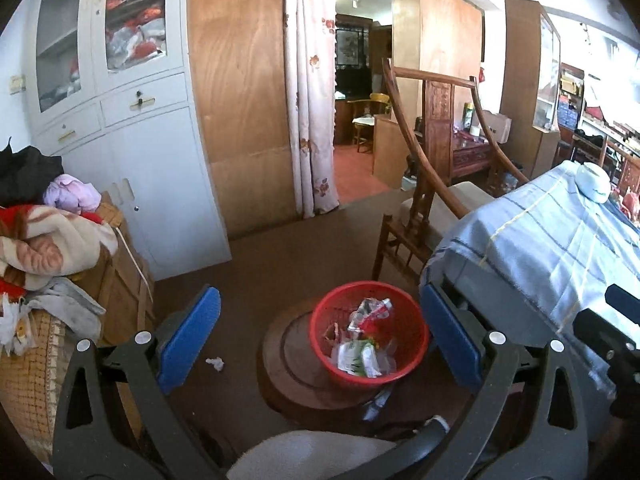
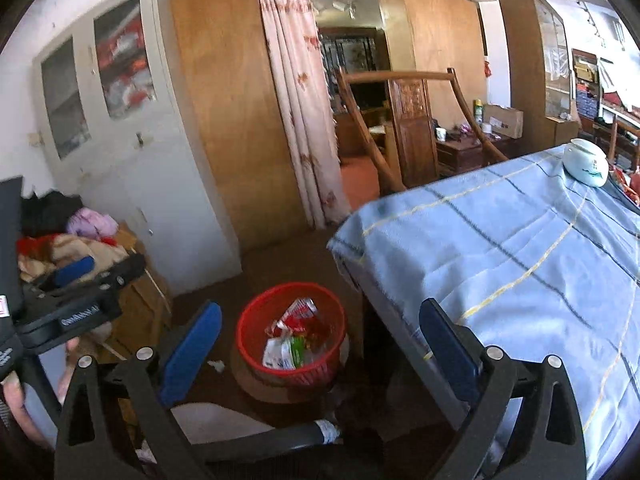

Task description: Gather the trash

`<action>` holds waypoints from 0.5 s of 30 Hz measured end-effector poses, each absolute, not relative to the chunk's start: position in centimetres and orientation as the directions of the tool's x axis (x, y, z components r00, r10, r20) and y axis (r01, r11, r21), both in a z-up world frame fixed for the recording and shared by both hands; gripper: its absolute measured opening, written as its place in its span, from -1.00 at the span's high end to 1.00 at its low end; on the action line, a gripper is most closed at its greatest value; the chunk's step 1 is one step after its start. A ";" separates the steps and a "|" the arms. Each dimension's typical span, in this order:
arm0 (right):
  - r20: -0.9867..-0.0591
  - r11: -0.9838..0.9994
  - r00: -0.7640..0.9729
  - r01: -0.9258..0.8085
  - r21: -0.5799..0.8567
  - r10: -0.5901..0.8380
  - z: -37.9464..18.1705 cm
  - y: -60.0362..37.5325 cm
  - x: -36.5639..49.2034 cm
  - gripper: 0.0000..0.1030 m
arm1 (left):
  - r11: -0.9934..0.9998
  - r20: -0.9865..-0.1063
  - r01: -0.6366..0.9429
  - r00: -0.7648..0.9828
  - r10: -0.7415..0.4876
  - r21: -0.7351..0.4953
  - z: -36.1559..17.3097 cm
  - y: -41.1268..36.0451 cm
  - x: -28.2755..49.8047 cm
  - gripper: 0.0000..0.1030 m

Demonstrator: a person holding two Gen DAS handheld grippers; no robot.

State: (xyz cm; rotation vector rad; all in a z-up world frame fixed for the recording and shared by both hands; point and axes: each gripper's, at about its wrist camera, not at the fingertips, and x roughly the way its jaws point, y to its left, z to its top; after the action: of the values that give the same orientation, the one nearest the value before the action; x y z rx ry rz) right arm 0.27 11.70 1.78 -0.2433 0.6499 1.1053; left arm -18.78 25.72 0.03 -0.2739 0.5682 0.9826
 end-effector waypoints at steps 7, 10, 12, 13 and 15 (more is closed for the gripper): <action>-0.667 0.521 0.325 -0.846 0.110 0.670 -0.9 14.9 -1.2 -0.89 | 0.525 -0.623 -0.851 0.419 0.660 -0.016 -3.2 29.9 -20.0 -0.87; -0.701 0.531 0.320 -0.842 0.099 0.637 -2.1 16.2 -1.6 -0.89 | 0.514 -0.639 -0.857 0.409 0.652 -0.024 -4.3 31.0 -20.0 -0.87; -0.718 0.536 0.325 -0.840 0.080 0.616 -2.8 16.9 -1.9 -0.89 | 0.507 -0.637 -0.862 0.396 0.662 -0.009 -4.8 31.3 -20.0 -0.87; -0.723 0.537 0.322 -0.840 0.079 0.611 -3.0 17.2 -1.9 -0.89 | 0.503 -0.634 -0.864 0.387 0.670 0.005 -5.0 31.3 -19.9 -0.87; -0.734 0.539 0.315 -0.839 0.082 0.602 -3.5 17.6 -1.8 -0.89 | 0.501 -0.631 -0.865 0.373 0.680 0.029 -5.4 31.3 -19.6 -0.87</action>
State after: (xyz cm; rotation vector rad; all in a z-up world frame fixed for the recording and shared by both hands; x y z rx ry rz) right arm -1.83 17.62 -3.50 -0.3434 0.7965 0.9734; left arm -19.56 31.28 -5.36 -0.3322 0.6340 1.0127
